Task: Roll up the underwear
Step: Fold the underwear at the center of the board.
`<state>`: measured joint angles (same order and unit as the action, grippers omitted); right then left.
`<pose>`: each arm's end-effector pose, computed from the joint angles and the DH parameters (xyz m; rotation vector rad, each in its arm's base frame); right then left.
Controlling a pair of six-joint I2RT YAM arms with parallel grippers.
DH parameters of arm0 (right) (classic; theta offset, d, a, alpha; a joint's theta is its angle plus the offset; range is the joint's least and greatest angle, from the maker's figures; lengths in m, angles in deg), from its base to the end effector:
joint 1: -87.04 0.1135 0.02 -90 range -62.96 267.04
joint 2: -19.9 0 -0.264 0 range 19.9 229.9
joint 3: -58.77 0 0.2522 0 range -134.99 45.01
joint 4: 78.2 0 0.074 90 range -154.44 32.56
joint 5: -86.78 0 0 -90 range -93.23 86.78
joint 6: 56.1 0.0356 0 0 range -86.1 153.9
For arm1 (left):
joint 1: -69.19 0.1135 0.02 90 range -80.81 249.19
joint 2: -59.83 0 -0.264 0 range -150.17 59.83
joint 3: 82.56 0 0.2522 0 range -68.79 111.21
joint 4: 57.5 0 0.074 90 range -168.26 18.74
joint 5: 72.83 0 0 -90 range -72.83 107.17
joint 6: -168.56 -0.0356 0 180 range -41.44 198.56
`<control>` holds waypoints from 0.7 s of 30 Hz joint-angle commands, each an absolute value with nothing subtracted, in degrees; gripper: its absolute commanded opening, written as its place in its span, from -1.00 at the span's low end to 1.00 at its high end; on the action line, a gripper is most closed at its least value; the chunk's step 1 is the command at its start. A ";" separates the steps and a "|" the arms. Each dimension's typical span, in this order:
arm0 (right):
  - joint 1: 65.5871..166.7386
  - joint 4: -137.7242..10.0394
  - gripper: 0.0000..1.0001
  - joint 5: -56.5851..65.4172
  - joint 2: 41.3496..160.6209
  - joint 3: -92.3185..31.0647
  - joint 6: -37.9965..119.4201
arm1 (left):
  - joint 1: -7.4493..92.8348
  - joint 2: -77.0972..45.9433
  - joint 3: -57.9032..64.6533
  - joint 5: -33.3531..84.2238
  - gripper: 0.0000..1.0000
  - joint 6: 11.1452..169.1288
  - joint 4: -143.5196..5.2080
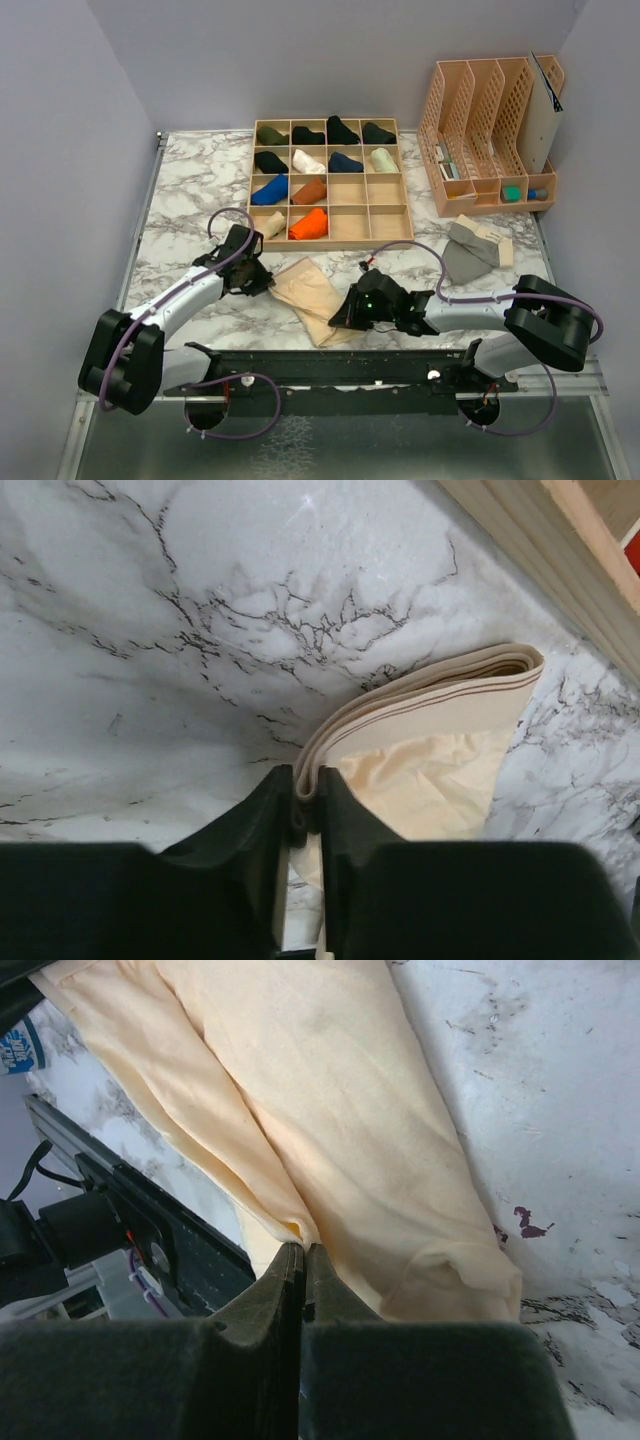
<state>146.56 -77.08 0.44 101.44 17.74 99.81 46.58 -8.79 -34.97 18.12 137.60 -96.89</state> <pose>0.1273 0.2207 0.1380 0.1078 2.6003 1.0768 0.1966 -0.0825 0.1735 -0.8447 2.5859 -0.4866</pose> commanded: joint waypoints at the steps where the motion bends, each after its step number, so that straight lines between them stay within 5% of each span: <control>1: 146.26 -74.59 -0.92 -0.41 101.65 16.86 98.68 | 46.78 -11.87 -31.37 18.37 -0.79 135.06 -94.90; 4: 146.27 -74.27 -0.92 -0.27 101.49 16.93 98.02 | 46.78 -14.25 -27.63 19.50 -1.00 132.59 -95.04; 14: 146.27 -71.24 -0.93 2.29 100.42 13.30 90.55 | 46.69 -18.07 -21.63 20.38 -1.00 129.70 -97.94; 21: 146.87 -67.15 -0.95 13.02 102.53 3.38 77.03 | 46.78 -9.44 -24.80 15.32 -1.00 131.78 -102.84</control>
